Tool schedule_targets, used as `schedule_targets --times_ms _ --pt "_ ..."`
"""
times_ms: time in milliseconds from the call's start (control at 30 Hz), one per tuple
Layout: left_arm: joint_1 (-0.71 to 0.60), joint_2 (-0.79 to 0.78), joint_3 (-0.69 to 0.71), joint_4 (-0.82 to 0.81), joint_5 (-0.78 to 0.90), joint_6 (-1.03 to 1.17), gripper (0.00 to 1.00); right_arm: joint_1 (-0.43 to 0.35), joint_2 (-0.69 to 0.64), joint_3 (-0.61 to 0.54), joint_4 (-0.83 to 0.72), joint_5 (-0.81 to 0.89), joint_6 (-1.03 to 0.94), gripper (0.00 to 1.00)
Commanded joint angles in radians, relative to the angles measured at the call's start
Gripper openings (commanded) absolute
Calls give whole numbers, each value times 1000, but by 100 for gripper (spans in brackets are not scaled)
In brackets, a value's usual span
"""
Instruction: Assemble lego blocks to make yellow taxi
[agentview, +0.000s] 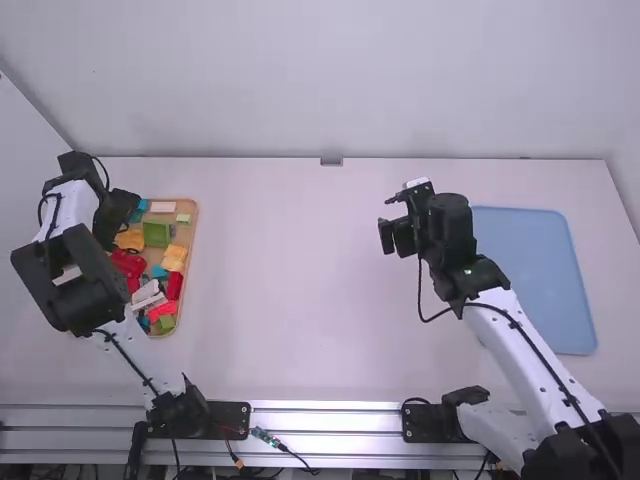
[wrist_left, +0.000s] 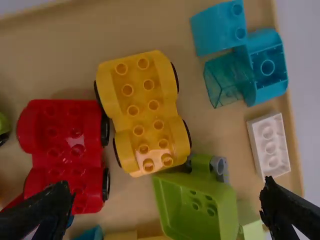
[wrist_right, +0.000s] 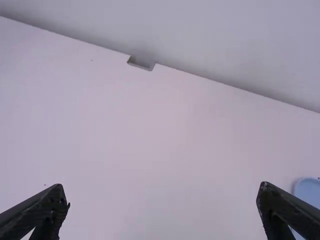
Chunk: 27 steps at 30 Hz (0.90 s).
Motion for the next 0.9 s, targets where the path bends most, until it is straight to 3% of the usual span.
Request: schedule_targets --times_ms 0,333,600,867 --pt "-2 34 18 -4 2 -3 99 1 8 32 0 11 -10 100" --pt "-10 128 112 -84 -6 -1 98 -8 8 32 -6 8 -9 100" --pt "-10 147 101 -56 -34 -56 93 -4 8 32 -8 9 -9 100" --pt "-20 147 99 -64 -49 -48 97 -5 8 32 -13 5 -9 100"
